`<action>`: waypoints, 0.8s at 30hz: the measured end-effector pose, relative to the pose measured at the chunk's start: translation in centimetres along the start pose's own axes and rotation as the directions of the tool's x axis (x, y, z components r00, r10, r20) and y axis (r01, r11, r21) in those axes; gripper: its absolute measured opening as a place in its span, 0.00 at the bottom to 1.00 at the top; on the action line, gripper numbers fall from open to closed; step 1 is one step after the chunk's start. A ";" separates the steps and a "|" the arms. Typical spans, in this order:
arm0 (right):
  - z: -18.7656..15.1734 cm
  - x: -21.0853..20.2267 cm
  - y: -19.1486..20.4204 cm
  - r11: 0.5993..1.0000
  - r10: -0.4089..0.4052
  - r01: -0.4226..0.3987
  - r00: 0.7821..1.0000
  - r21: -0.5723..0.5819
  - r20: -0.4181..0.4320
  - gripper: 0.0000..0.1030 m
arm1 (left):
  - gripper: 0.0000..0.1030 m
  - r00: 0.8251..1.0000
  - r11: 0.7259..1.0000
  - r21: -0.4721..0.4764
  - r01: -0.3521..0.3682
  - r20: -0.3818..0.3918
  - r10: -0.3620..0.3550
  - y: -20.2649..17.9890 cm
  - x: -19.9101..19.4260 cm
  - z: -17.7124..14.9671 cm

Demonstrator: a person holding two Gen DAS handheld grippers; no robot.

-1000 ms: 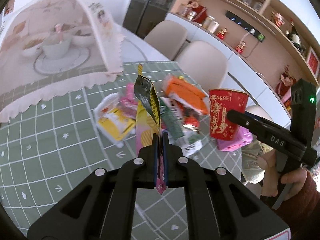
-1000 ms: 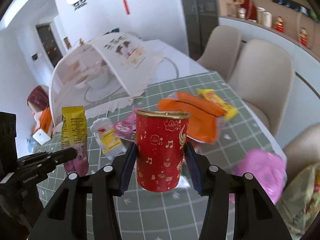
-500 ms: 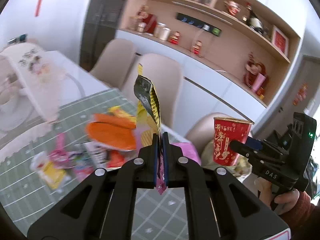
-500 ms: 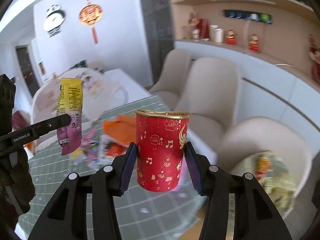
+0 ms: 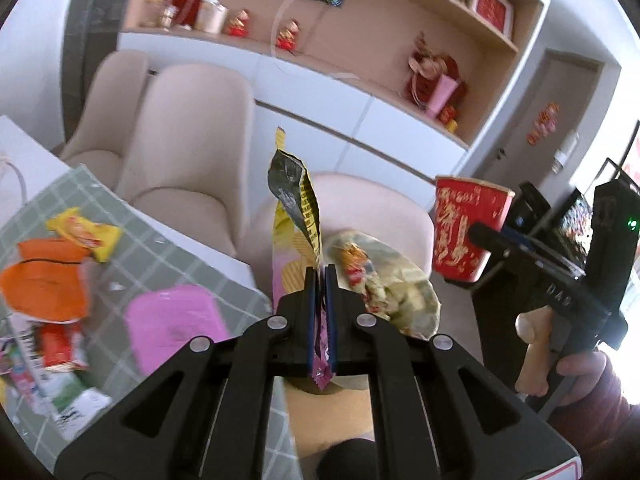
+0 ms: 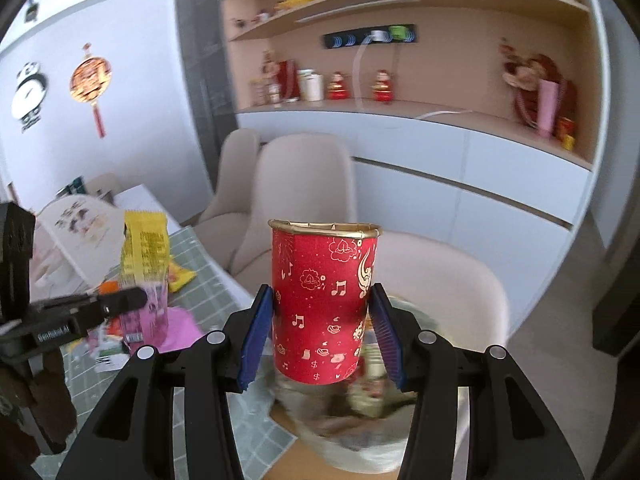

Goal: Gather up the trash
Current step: 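Carry both items to the bin and open the left gripper over it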

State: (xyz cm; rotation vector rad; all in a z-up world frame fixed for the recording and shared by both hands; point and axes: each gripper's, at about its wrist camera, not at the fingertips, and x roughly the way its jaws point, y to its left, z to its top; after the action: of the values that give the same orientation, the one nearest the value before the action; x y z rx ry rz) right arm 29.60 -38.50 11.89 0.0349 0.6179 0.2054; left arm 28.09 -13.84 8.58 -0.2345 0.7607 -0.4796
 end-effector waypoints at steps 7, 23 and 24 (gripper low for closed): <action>-0.8 -0.1 -4.7 0.997 -0.047 0.048 0.999 0.064 -0.011 0.45 | 0.04 0.993 0.997 0.028 0.068 -0.094 -0.065 -3.5 5.6 0.5; -2.4 2.5 -9.2 0.986 -0.081 0.089 0.994 0.139 -0.067 0.45 | 0.04 0.931 0.984 0.027 0.178 -0.328 -0.160 -6.4 16.9 -0.3; -2.4 2.7 -9.5 0.986 -0.084 0.092 0.994 0.137 -0.068 0.45 | 0.04 0.921 0.987 0.022 0.160 -0.364 -0.141 -6.4 18.4 -0.4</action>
State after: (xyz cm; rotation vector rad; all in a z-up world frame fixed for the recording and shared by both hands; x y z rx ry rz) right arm 32.05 -47.29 7.50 0.1372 0.6936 0.0773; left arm 37.19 -28.58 -0.43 -0.1577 1.0946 -0.6998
